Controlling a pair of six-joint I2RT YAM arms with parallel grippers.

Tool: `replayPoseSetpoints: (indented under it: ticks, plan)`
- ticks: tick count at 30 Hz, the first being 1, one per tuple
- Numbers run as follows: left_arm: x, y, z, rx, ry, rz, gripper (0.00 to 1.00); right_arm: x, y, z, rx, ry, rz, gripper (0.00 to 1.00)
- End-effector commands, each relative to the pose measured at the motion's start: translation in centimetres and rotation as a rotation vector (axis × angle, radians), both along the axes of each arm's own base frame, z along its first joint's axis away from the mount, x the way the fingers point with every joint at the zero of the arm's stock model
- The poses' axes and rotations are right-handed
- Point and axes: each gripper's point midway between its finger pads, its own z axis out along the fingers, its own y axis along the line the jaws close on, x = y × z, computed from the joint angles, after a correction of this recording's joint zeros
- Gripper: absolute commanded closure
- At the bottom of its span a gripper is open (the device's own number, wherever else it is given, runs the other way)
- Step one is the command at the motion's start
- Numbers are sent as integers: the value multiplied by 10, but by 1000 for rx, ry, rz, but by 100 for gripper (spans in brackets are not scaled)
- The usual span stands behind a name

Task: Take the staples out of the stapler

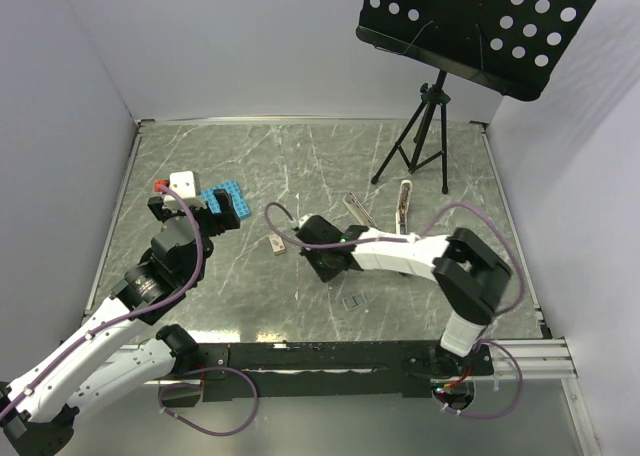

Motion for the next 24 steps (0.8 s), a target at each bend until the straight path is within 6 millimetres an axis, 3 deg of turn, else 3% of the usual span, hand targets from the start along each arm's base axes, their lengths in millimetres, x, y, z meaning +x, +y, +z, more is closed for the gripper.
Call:
replayPoseSetpoints:
  ticks: [1,3,5,9,24]
  plan:
    - [1,-1,8,-21,-25,1,1,-26,-43,15,-14,8,-117,81]
    - [1,-1,7,-19,-23,0,1,-37,-55,20,5,17,-142,81]
    - [1,-1,7,-21,-23,3,1,-52,-73,11,-16,49,-177,81]
    - [1,-1,8,-24,-26,-1,1,-66,-88,13,32,47,-203,81]
    - [1,0,6,-18,-19,9,1,-68,-86,9,37,63,-204,81]
